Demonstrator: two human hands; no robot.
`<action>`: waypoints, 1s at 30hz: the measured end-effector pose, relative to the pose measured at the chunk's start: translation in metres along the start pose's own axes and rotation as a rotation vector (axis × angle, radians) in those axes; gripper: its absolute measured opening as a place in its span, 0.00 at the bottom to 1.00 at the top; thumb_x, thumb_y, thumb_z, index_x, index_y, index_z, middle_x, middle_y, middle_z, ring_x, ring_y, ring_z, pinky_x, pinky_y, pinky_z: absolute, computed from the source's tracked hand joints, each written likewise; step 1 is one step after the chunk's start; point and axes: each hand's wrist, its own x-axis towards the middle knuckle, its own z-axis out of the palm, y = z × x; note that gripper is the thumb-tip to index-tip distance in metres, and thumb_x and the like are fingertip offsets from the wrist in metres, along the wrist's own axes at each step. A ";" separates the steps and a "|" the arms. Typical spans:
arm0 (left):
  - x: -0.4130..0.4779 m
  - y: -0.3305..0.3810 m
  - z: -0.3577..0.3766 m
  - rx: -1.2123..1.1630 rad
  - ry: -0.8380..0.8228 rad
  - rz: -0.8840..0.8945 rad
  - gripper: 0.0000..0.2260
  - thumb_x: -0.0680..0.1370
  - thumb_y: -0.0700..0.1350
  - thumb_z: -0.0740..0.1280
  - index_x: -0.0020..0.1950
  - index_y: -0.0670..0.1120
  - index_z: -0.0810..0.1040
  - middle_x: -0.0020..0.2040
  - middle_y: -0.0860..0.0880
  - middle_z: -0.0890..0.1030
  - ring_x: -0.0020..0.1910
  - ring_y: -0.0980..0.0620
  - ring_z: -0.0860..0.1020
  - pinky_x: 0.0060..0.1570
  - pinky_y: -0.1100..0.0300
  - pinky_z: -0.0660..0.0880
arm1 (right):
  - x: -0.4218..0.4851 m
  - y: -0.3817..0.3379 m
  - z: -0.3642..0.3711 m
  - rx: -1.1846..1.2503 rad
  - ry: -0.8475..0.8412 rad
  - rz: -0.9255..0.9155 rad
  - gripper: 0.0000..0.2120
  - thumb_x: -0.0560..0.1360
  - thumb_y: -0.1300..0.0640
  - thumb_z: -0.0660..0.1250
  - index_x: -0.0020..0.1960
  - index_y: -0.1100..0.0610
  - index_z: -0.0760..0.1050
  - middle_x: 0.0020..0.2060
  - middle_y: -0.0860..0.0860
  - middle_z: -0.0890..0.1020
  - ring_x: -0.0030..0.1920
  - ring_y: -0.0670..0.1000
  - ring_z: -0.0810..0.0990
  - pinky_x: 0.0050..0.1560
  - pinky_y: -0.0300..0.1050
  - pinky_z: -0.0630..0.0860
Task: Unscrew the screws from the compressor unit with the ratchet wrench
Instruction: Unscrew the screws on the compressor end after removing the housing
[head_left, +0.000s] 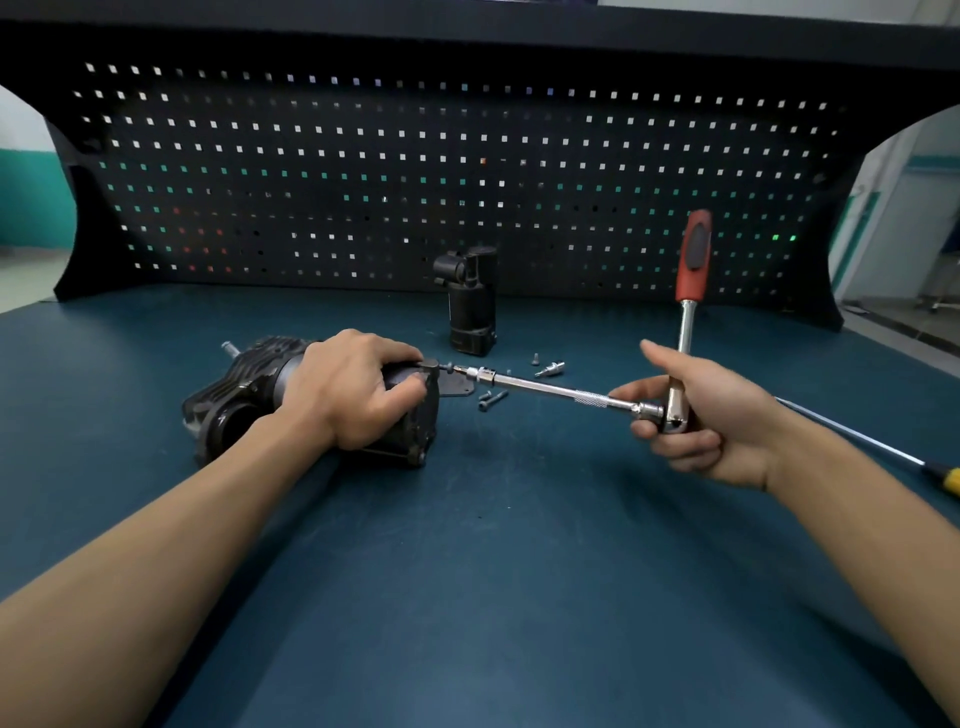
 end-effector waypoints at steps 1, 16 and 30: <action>0.000 0.000 0.000 0.002 0.000 -0.001 0.28 0.67 0.63 0.52 0.54 0.55 0.84 0.50 0.51 0.86 0.53 0.42 0.80 0.44 0.52 0.74 | 0.000 0.000 0.000 0.027 -0.016 0.030 0.24 0.78 0.35 0.60 0.47 0.57 0.78 0.28 0.55 0.74 0.16 0.44 0.57 0.17 0.31 0.54; -0.001 -0.001 0.000 -0.035 0.018 0.014 0.27 0.67 0.63 0.53 0.53 0.54 0.84 0.50 0.51 0.86 0.52 0.43 0.81 0.46 0.51 0.75 | 0.001 -0.001 -0.003 0.106 -0.100 0.021 0.15 0.68 0.46 0.72 0.43 0.57 0.76 0.26 0.50 0.71 0.17 0.41 0.59 0.15 0.33 0.55; 0.003 -0.005 0.003 -0.005 -0.056 -0.025 0.29 0.66 0.66 0.51 0.57 0.57 0.82 0.56 0.55 0.84 0.57 0.47 0.79 0.48 0.54 0.71 | 0.007 0.011 -0.008 -1.056 0.290 -0.985 0.15 0.74 0.63 0.75 0.59 0.55 0.83 0.42 0.45 0.81 0.43 0.42 0.80 0.49 0.38 0.74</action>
